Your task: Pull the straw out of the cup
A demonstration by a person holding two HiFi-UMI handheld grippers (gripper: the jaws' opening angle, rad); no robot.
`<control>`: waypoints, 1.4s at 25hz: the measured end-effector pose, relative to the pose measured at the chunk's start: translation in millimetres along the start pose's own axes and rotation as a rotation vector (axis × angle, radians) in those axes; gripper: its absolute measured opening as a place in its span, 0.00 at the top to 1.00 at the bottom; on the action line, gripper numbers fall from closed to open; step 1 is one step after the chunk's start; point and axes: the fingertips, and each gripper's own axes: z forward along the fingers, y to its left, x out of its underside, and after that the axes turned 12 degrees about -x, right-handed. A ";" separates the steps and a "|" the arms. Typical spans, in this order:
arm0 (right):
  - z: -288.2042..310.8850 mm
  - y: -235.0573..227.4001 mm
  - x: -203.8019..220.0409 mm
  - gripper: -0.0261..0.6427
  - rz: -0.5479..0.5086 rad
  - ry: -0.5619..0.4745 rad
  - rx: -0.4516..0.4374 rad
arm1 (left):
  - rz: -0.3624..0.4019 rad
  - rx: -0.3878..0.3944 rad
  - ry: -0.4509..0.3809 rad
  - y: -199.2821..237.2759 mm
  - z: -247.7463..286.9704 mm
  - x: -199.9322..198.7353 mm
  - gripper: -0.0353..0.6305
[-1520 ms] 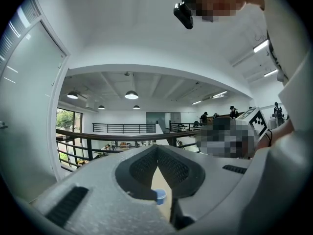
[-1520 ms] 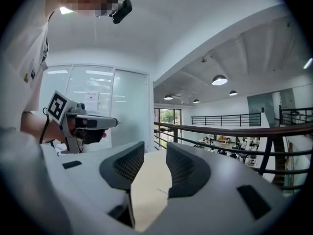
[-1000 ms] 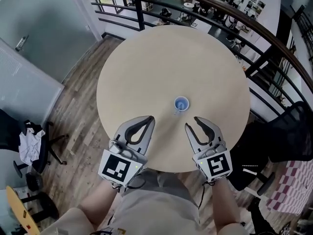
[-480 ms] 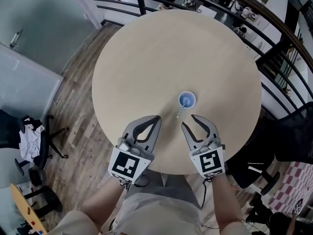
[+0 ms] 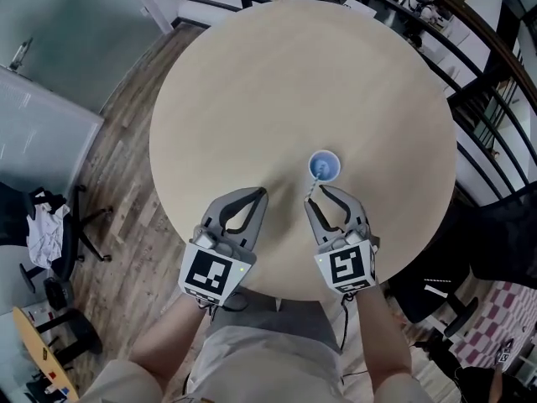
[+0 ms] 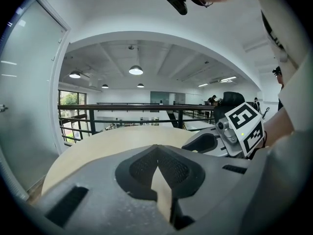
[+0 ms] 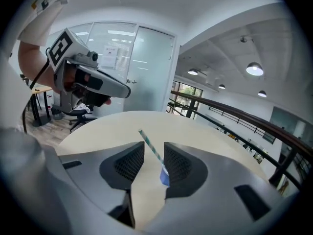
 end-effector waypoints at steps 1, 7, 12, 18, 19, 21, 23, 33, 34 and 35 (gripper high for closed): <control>1.0 -1.5 2.0 0.77 -0.007 0.002 0.001 | -0.002 -0.008 -0.001 0.4 1.3 -0.7 0.93; 20.2 2.2 -9.9 0.80 0.010 -0.012 -0.010 | -0.028 -0.040 -0.005 22.8 -4.7 4.8 0.93; 8.5 -10.8 -18.5 0.88 0.021 -0.040 0.033 | 0.024 -0.042 -0.046 27.9 -9.1 3.2 0.93; -11.6 -19.0 -40.3 0.91 0.043 -0.091 0.071 | 0.016 -0.055 -0.053 29.9 -20.6 -8.9 0.93; -15.1 -19.5 -44.9 0.91 0.047 -0.098 0.076 | 0.028 -0.052 -0.067 30.3 -22.9 -13.0 0.93; -23.2 -21.3 -55.7 0.91 0.057 -0.120 0.091 | 0.036 -0.049 -0.089 30.7 -27.7 -22.9 0.93; -34.7 -23.4 -67.4 0.91 0.074 -0.146 0.105 | 0.039 -0.046 -0.103 29.3 -33.0 -34.5 0.93; -116.3 -30.8 -139.8 0.91 0.117 -0.246 0.168 | 0.065 -0.041 -0.173 24.5 -64.5 -96.4 0.93; -124.8 -30.1 -149.6 0.91 0.115 -0.259 0.173 | 0.066 -0.042 -0.181 24.8 -68.6 -103.4 0.93; -133.3 -28.5 -160.0 0.91 0.104 -0.268 0.179 | 0.065 -0.044 -0.189 25.1 -73.1 -110.5 0.93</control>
